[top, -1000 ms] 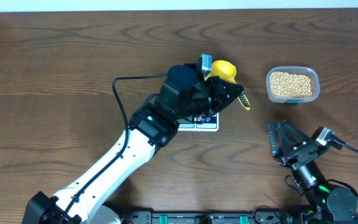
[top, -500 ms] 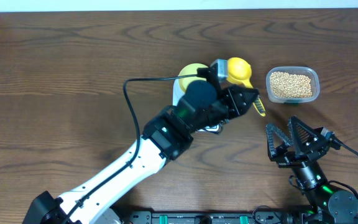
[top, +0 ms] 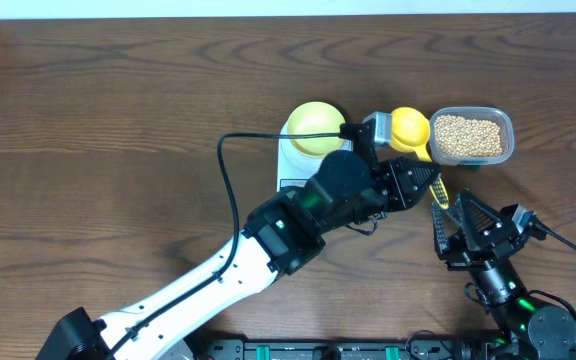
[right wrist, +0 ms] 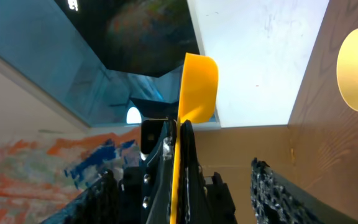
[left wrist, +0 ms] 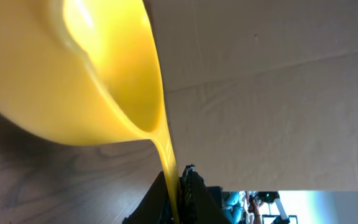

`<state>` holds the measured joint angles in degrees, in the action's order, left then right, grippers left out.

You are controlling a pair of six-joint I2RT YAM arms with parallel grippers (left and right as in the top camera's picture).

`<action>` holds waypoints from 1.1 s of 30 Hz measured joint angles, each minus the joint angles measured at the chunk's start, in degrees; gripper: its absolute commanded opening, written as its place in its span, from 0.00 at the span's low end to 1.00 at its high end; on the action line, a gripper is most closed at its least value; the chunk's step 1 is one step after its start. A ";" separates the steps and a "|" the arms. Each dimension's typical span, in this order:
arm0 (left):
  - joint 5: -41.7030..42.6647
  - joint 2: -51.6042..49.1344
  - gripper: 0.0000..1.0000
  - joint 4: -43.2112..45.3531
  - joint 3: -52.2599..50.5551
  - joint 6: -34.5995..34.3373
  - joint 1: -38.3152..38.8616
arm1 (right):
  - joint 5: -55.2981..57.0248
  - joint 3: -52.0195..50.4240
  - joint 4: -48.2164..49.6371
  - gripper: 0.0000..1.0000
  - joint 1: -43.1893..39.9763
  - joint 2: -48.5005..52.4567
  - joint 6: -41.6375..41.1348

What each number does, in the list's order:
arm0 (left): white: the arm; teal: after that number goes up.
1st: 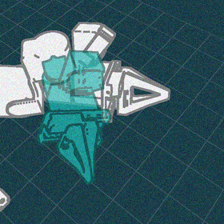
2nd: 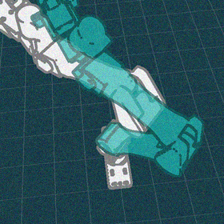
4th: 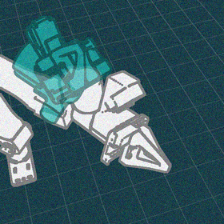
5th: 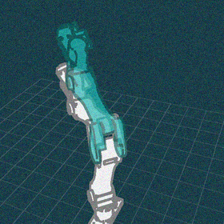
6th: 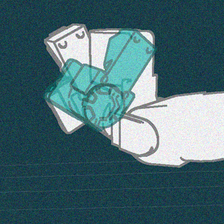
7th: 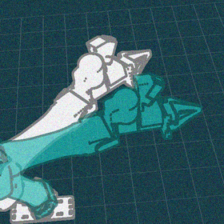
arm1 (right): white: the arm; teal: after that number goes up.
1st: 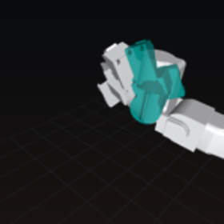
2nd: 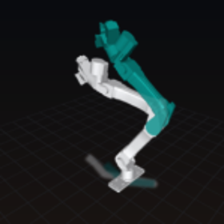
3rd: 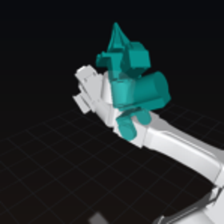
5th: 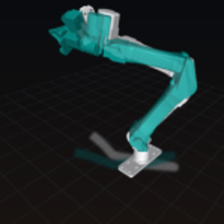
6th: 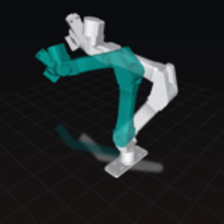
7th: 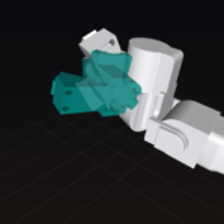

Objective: Scoop item into bowl and weigh 50g on scale

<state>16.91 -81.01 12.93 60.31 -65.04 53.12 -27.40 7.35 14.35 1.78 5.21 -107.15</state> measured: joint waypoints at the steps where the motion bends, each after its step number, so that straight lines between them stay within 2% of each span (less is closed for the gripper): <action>1: -0.57 0.00 0.08 0.02 0.00 0.42 0.39 | -0.02 0.00 0.00 0.63 0.00 0.00 0.00; 4: -1.73 0.00 0.08 0.11 0.00 0.81 1.38 | -0.09 0.00 0.00 0.59 0.00 0.00 0.02; 18: -4.79 -2.60 0.08 0.17 0.00 1.03 3.63 | -2.21 0.00 0.00 0.53 0.00 0.00 0.00; 25: -4.28 -2.69 0.08 0.22 0.00 1.03 3.63 | -2.64 0.02 -3.34 0.42 0.00 0.00 0.24; 33: 0.20 -2.69 0.07 0.20 0.00 2.10 1.95 | -2.64 0.02 -4.68 0.40 0.00 0.00 1.16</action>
<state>17.10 -83.70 13.13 60.31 -62.94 55.07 -30.04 7.38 9.67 1.78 5.21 -106.00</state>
